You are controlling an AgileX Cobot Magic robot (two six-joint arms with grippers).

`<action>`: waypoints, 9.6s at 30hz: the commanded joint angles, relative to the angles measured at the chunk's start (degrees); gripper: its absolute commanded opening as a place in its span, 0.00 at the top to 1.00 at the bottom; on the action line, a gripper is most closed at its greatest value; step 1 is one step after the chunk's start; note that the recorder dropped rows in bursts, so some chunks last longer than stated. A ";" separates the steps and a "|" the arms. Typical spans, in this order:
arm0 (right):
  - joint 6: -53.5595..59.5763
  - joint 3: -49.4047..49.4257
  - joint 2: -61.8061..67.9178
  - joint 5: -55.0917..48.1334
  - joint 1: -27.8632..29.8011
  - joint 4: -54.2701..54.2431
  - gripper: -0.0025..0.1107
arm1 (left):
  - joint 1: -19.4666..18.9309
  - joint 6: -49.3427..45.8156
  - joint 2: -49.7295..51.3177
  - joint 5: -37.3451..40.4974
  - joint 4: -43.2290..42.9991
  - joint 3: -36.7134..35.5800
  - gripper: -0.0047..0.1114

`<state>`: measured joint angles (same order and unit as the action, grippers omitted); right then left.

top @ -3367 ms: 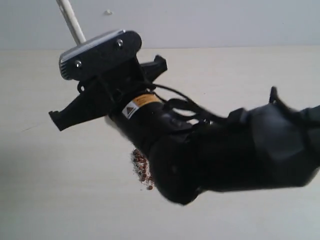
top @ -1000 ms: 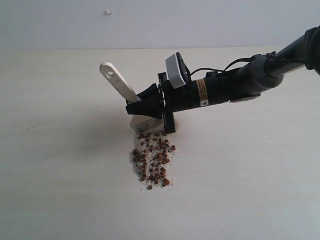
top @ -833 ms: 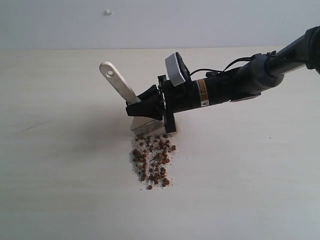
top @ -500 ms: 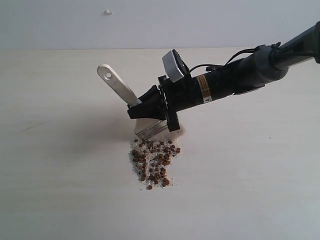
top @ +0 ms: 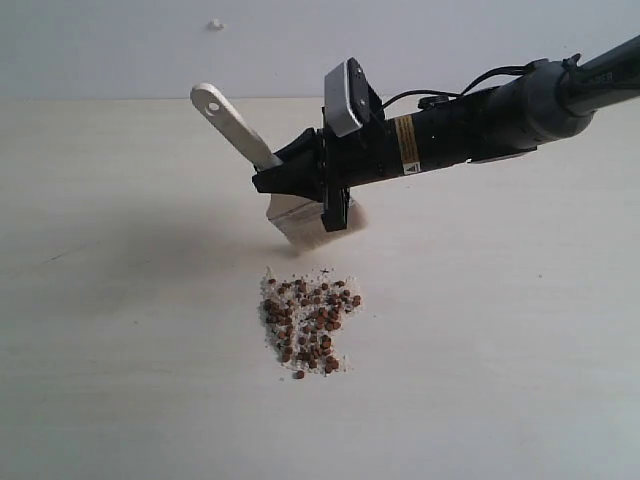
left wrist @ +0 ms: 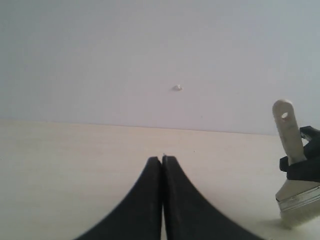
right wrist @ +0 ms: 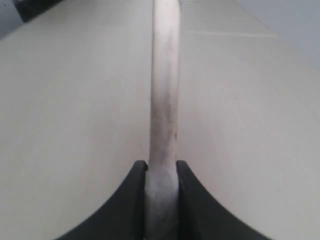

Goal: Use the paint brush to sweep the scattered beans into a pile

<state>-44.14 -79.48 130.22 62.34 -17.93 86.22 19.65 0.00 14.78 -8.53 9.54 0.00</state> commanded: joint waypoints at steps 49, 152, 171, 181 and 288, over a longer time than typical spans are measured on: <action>-47.48 18.52 -20.15 -50.24 -14.35 -0.69 0.98 | 0.29 -0.41 -0.32 -0.16 0.21 0.00 0.96; 68.42 27.02 -26.66 -89.02 8.05 -127.52 0.90 | 0.29 -0.54 -0.32 -0.16 0.21 0.00 0.96; 67.82 27.02 -29.65 -80.69 8.05 -116.79 0.26 | 0.29 -0.68 -0.32 -0.16 0.21 0.00 0.96; 66.55 29.91 -44.31 -81.36 7.93 -117.58 0.98 | 0.29 -0.68 -0.32 -0.16 0.21 0.00 0.96; 44.14 79.48 -129.02 -77.62 22.41 -90.95 0.98 | 0.29 -0.68 -0.32 -0.16 0.21 0.00 0.96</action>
<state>0.00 -0.25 1.68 -15.61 4.12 -5.07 19.65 -0.65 14.78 -8.53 9.54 0.00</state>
